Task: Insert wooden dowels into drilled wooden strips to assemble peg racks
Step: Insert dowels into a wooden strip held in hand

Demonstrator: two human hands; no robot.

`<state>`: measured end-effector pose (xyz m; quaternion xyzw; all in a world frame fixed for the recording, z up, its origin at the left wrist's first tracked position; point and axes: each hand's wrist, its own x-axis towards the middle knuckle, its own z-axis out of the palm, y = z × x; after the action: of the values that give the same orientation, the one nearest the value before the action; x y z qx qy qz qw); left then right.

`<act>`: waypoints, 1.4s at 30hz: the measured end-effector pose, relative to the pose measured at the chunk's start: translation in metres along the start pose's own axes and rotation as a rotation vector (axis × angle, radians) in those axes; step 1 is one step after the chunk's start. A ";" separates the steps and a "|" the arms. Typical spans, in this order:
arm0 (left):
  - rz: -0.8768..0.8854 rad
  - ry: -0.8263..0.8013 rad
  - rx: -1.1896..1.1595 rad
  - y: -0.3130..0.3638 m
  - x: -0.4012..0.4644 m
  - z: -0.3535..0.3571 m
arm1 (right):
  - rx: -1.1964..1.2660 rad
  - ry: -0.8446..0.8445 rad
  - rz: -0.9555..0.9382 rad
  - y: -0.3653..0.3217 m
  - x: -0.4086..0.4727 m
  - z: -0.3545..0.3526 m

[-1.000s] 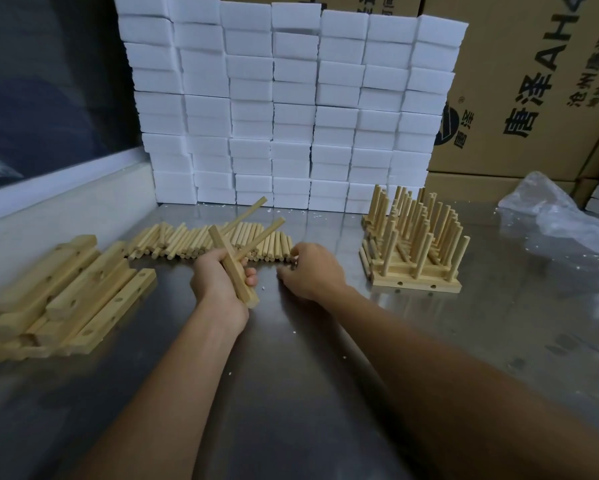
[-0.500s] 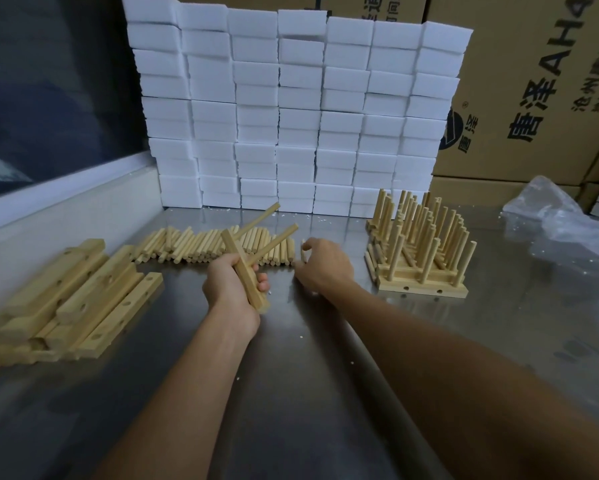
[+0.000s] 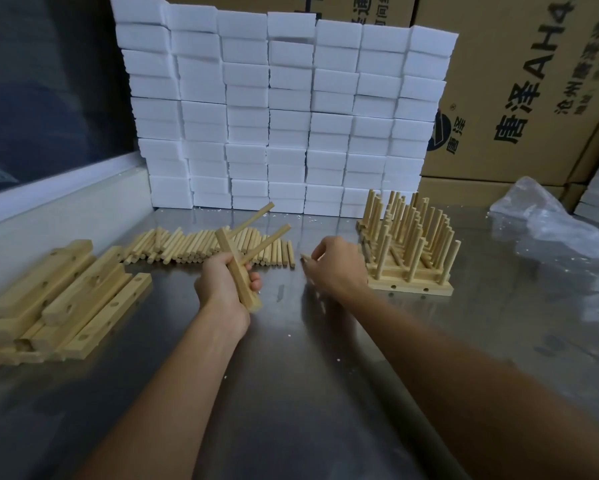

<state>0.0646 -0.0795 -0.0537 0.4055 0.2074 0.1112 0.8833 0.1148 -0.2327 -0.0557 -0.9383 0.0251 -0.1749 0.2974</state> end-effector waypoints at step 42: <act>-0.045 -0.286 0.143 -0.020 -0.016 0.014 | 0.947 0.036 -0.096 0.005 -0.067 -0.048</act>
<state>0.0571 -0.1078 -0.0564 0.4744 0.0959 0.0175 0.8749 0.0357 -0.2530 -0.0431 -0.6964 -0.0958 -0.1970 0.6834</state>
